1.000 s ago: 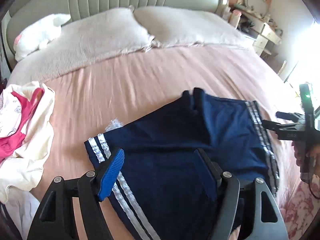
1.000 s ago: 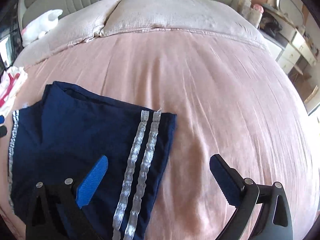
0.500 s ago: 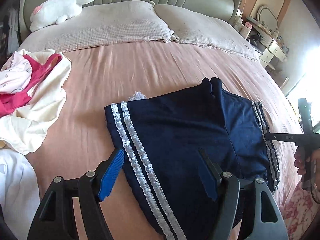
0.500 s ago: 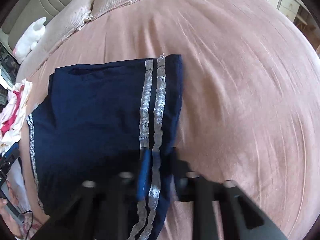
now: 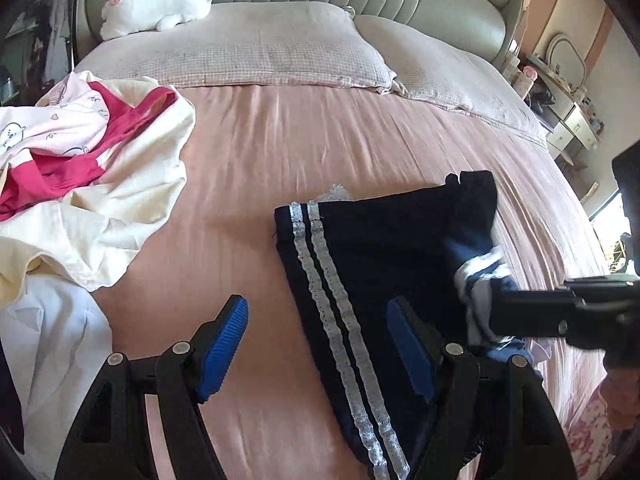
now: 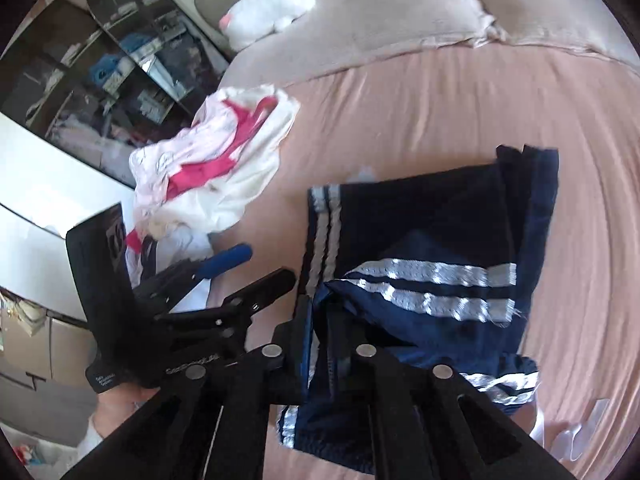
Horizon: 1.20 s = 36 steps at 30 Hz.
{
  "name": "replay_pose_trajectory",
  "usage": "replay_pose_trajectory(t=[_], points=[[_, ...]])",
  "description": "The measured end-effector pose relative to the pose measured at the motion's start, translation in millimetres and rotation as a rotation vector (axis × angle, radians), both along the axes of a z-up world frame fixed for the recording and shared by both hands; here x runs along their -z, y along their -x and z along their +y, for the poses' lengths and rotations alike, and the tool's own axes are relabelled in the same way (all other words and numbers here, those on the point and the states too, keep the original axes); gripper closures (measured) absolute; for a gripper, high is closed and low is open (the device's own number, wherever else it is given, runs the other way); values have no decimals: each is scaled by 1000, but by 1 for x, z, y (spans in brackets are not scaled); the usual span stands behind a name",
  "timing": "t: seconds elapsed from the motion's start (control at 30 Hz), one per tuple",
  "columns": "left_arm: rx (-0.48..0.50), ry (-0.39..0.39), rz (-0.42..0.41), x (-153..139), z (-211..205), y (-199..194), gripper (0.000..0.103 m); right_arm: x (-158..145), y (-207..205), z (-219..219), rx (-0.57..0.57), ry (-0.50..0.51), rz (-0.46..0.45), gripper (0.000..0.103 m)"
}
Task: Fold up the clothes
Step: 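Grasp the pants hem with the right gripper and fold it toward the waistband while the left gripper holds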
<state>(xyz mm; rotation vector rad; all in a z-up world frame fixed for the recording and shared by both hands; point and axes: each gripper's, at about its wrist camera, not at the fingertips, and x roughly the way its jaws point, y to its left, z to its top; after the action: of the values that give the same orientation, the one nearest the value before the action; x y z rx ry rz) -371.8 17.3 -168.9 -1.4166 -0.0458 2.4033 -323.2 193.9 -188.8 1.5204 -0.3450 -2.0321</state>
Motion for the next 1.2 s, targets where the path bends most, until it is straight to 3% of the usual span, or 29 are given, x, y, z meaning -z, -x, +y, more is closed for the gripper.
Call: replay_pose_trajectory(t=[0.03, 0.1, 0.17, 0.23, 0.33, 0.43, 0.57, 0.6, 0.63, 0.67, 0.7, 0.83, 0.9, 1.03, 1.1, 1.2], points=[[12, -2, -3, 1, 3, 1, 32, -7, -13, 3, 4, -19, 18, 75], [62, 2, -6, 4, 13, 0, 32, -33, -58, 28, 39, -13, 95, 68], [111, 5, -8, 6, 24, 0, 32, -40, -50, 67, 131, -19, 165, 45], [161, 9, -11, 9, 35, 0, 32, -48, -67, 109, 227, -123, 200, 35], [284, 76, 29, 11, 68, -6, 32, -25, -93, 143, 238, -319, 131, 35], [387, 144, 78, 11, 100, -8, 32, -3, -93, 138, 192, -227, 44, 38], [474, 218, 46, 23, 123, -1, 33, -4, -59, 122, 192, -345, 181, 38], [505, 243, 25, 30, 126, -2, 34, 2, -45, 121, 180, -342, 175, 38], [529, 267, 16, 34, 127, -3, 49, 12, -34, 123, 167, -305, 125, 41], [548, 289, 17, 37, 127, -7, 55, 22, -23, 124, 154, -267, 74, 69], [536, 324, 25, 37, 123, -8, 55, 30, -12, 126, 147, -238, 32, 86], [515, 283, 29, 27, 107, -6, 56, 15, 13, 131, 117, -196, 55, 87], [511, 250, 28, 22, 100, -5, 56, 5, 6, 126, 74, -131, 56, 88], [525, 186, 29, 13, 89, -5, 55, 4, 2, 109, 14, -101, 59, 88], [599, 194, 17, 20, 100, -11, 54, 6, -3, 104, -9, -106, 53, 88], [641, 280, 9, 41, 110, -13, 54, 11, -10, 102, -21, -106, 32, 88]])
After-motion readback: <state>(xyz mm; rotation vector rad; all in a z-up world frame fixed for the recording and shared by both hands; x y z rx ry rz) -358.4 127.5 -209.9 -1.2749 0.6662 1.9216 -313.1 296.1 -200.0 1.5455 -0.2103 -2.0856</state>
